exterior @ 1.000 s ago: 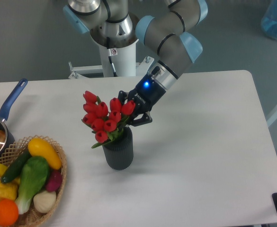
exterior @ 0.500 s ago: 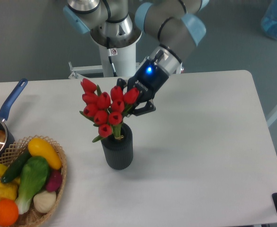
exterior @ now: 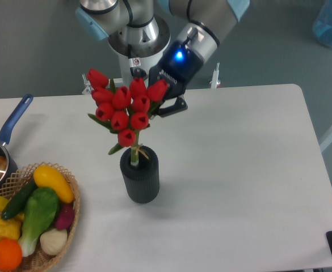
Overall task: Pick up the flowers from the vase
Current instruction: 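Lift the gripped tulips straight up out of the black vase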
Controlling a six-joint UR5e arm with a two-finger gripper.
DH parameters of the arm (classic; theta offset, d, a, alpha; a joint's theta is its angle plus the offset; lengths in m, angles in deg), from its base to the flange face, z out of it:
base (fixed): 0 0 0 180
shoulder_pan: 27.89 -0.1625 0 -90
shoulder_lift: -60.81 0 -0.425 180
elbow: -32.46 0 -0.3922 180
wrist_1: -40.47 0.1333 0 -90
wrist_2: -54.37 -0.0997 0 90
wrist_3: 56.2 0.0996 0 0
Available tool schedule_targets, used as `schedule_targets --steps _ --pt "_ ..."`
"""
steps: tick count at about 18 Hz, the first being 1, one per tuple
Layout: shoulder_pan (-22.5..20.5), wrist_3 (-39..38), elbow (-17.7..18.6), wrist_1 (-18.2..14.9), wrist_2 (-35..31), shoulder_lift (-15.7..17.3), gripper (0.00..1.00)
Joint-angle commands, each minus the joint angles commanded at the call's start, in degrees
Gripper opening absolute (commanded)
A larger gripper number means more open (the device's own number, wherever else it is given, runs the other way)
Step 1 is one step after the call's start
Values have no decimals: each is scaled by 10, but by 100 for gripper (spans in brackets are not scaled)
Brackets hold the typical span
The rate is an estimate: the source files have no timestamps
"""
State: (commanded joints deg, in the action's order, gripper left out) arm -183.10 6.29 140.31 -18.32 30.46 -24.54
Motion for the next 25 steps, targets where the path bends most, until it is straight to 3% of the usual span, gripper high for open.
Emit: schedule_targets --steps 8,14,18,22,25 --pt "-45 -33 -38 1 -1 5 0" --pt "-53 -69 -48 -10 -3 19 0" --pt "-111 -46 -47 -5 -29 11 0" --pt "-134 -26 -58 -4 -129 -32 0" --pt "-153 10 -83 -3 -143 -82 0"
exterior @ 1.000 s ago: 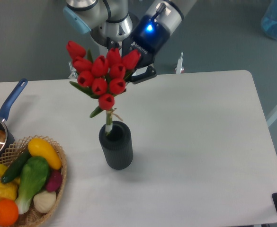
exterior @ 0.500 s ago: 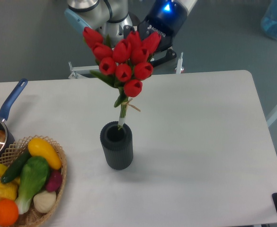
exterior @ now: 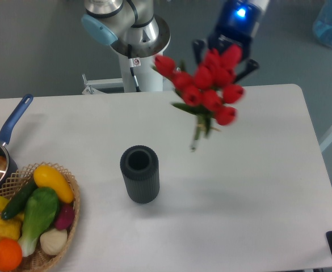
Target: Pick up the flowers from the vase
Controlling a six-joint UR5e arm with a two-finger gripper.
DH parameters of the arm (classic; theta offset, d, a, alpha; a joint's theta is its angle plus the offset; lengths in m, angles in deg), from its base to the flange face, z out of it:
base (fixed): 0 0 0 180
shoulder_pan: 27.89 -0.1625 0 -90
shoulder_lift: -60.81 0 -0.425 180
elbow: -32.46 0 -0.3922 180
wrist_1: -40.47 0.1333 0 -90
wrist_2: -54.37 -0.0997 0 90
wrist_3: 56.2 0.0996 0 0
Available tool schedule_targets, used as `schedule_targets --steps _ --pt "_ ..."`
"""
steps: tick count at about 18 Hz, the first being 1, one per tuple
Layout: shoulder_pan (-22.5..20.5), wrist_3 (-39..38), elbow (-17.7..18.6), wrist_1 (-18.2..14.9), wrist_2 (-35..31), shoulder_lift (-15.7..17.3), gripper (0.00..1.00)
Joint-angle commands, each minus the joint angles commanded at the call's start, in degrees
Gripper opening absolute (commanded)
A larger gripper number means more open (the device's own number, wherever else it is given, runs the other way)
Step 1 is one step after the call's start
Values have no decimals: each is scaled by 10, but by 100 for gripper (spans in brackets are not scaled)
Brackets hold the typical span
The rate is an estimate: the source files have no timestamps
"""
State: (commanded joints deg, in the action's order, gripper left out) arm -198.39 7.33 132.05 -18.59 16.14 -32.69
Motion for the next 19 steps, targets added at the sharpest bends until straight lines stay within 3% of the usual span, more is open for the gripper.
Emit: schedule_targets --steps 2,7,13,16,19 --pt "-12 3 -11 -1 -24 -27 0" --pt "-5 17 -64 -3 -190 -69 0" --pt "25 24 -104 -3 -313 -110 0" --pt "46 93 -122 -9 -391 -138 0" --pt "69 108 -138 -10 -463 -172 0"
